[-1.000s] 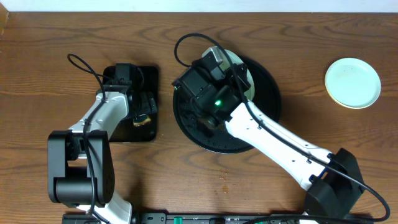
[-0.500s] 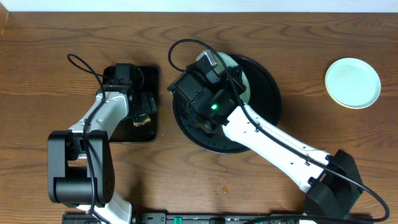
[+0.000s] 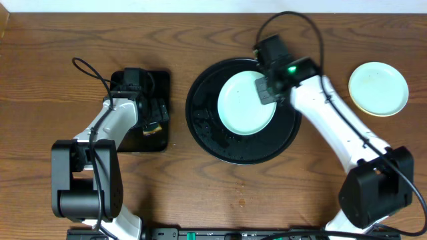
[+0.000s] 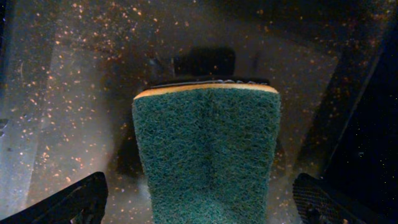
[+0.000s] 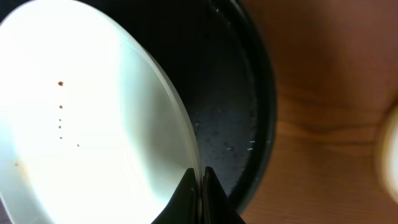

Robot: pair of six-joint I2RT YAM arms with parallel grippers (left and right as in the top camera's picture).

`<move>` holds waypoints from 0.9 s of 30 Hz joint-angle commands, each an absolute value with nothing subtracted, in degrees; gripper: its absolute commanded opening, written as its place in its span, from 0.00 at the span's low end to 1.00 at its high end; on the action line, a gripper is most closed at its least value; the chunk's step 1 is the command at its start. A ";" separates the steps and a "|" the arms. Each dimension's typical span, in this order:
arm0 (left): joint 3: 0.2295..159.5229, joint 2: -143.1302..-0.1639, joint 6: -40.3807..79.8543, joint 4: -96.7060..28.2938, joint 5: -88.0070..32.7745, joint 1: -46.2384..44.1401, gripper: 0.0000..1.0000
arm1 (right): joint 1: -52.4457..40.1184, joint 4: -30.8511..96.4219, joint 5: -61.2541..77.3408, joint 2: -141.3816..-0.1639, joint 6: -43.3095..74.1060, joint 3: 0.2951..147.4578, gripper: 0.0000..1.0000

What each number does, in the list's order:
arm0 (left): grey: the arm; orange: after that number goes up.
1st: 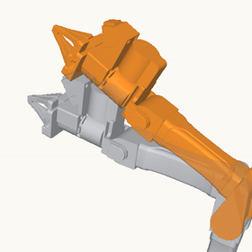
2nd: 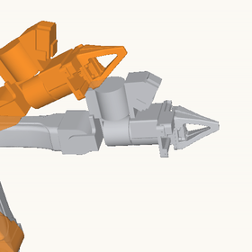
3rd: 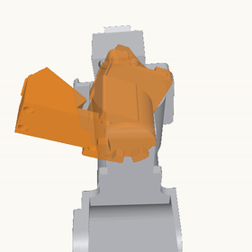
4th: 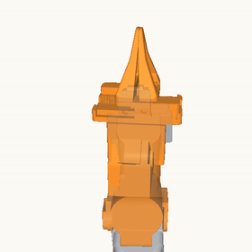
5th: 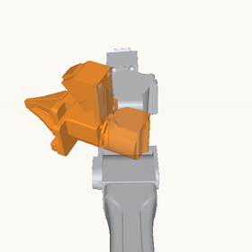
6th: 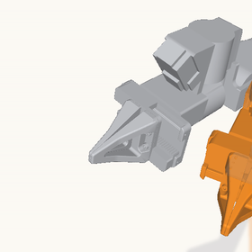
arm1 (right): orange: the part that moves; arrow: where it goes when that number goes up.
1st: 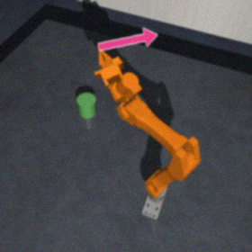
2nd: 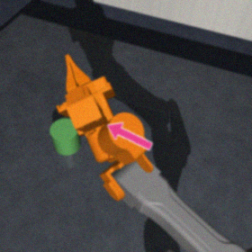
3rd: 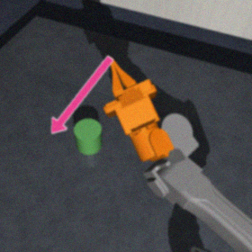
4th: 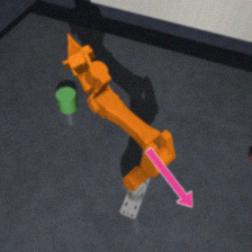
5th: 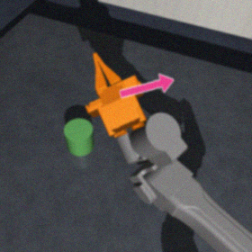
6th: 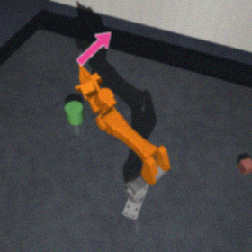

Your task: Clean dirty plates on tray and stack at the side

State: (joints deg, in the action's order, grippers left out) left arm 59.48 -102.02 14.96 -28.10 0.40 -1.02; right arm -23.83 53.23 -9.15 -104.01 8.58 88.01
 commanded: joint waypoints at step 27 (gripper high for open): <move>59.24 -102.98 14.90 -26.94 -1.52 -1.06 0.95 | -17.34 26.41 11.64 -106.43 7.68 66.94 0.01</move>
